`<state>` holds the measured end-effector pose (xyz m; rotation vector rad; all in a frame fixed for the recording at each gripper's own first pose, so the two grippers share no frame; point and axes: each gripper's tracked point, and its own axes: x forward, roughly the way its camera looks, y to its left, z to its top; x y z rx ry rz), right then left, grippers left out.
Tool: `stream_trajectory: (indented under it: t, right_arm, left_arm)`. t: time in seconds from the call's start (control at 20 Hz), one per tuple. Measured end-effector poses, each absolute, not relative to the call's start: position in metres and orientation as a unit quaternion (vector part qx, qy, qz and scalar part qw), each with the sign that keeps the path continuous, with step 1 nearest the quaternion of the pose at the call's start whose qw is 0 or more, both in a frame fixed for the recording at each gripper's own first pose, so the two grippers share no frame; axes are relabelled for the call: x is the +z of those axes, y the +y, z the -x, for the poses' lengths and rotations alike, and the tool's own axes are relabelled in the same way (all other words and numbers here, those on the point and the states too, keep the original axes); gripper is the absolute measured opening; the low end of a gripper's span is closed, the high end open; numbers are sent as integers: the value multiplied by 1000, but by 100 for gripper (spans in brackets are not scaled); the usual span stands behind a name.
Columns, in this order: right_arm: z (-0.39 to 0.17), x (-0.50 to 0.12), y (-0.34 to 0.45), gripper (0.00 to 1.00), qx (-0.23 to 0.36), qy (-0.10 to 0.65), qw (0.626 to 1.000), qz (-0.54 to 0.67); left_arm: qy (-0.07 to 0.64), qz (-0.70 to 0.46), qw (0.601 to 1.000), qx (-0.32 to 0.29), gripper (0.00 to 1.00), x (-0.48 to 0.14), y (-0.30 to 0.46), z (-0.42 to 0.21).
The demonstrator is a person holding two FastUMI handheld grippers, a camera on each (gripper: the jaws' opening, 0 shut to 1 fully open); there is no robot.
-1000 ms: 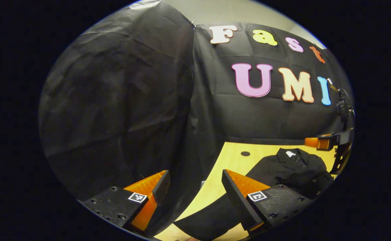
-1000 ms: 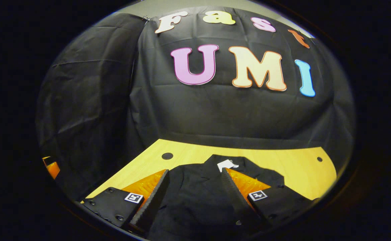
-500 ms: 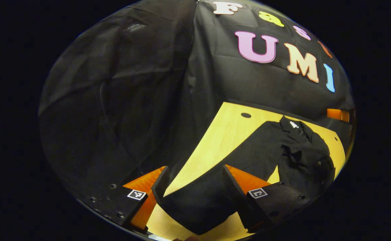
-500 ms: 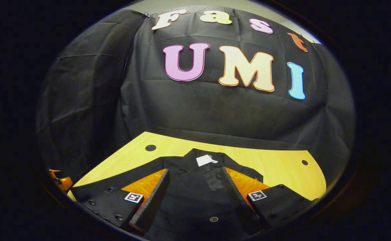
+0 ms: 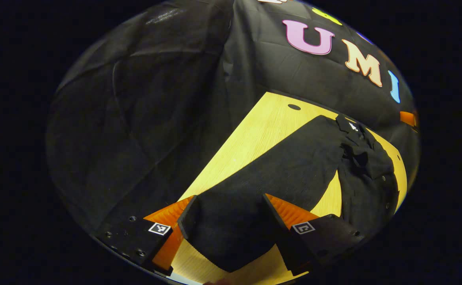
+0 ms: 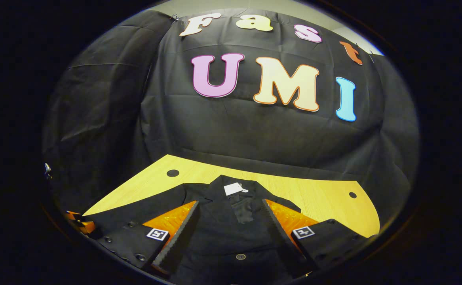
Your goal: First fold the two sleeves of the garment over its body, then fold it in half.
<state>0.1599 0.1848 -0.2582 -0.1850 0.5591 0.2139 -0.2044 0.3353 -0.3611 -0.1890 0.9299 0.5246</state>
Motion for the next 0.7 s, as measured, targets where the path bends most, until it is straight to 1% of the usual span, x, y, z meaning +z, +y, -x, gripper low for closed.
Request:
stream_trajectory:
  t: [0.05,0.15,0.2,0.25,0.4,0.5,0.6,0.65,0.7]
  right_arm:
    - [-159,-257,183,97,105,275,951,91]
    - [-156,-251,182,97,107,269,952,97]
    - [-156,-247,180,97,107,261,954,102]
    - [-155,-244,180,98,108,256,955,105]
    - [-146,-243,184,97,124,256,953,100]
    - [-138,-238,189,99,142,251,954,85]
    - [-131,-235,187,98,149,247,954,77]
    - [-128,-232,184,99,150,244,955,76]
    - [-122,-232,182,98,154,243,955,74]
  left_arm:
    - [452,92,850,256,95,-364,332,209]
    - [445,63,858,249,95,-368,332,205]
    - [448,59,858,243,92,-367,327,205]
    - [444,61,863,232,84,-365,324,199]
    - [436,89,871,207,34,-360,312,202]
    - [435,97,870,211,1,-363,315,198]
    - [432,119,867,219,0,-360,316,195]
    - [418,128,872,222,0,-349,316,187]
    - [392,131,885,216,0,-334,314,176]
